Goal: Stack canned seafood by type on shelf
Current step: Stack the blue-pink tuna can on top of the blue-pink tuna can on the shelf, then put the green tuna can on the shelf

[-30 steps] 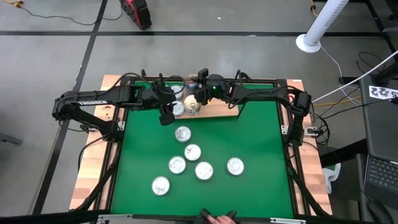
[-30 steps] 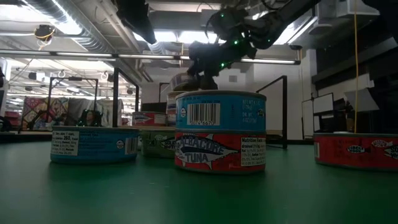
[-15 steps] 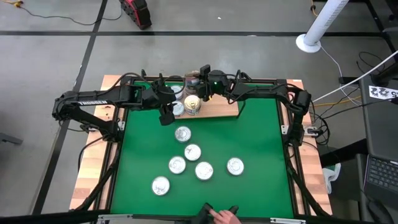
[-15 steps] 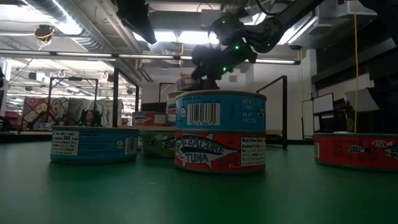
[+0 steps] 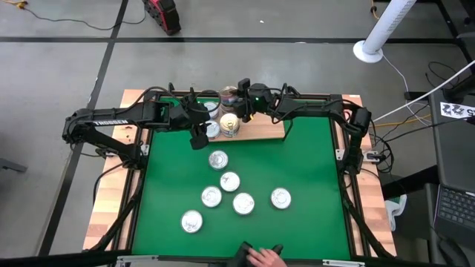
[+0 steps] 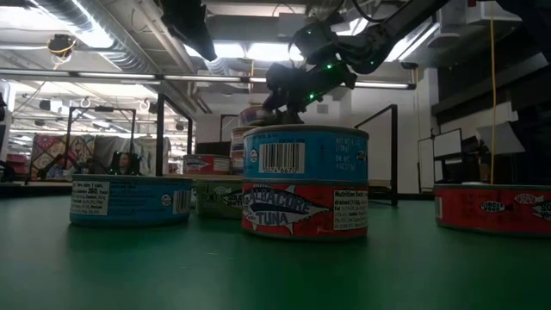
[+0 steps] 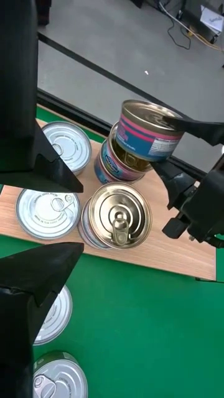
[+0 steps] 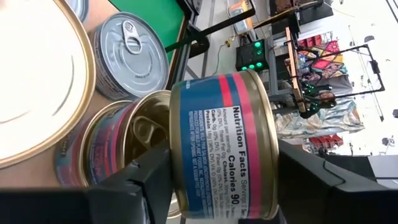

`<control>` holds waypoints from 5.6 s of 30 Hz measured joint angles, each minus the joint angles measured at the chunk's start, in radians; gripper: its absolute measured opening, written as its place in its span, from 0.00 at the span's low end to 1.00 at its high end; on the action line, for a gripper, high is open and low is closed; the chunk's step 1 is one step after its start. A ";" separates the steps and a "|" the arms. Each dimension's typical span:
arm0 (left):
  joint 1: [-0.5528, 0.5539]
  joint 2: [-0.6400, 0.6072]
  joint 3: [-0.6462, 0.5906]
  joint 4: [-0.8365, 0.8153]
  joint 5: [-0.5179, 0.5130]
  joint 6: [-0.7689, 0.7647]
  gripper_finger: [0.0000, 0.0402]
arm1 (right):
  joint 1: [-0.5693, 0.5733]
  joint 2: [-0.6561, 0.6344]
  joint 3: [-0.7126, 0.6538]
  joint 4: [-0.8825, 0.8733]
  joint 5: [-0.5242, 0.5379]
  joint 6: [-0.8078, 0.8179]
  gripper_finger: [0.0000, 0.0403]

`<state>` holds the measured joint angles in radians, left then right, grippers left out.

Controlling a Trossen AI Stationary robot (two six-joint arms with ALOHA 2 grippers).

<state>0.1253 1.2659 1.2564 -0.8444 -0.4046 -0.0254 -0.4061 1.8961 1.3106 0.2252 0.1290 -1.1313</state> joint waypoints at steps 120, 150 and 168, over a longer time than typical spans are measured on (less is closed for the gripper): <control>-0.001 0.000 0.000 0.000 0.001 -0.001 0.33 | 0.072 -0.035 0.163 -0.430 0.458 -0.057 0.66; -0.194 0.076 -0.150 0.231 0.220 -0.082 0.33 | 0.457 -0.464 0.141 -1.309 0.212 0.988 0.66; -0.269 0.338 -0.236 0.267 0.212 -0.096 0.33 | 0.589 -0.457 -0.246 -0.600 0.069 0.940 0.66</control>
<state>-0.1434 1.6035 1.0203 -0.5779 -0.1925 -0.1210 0.1829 1.4388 1.0648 -0.3746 0.1976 -0.1914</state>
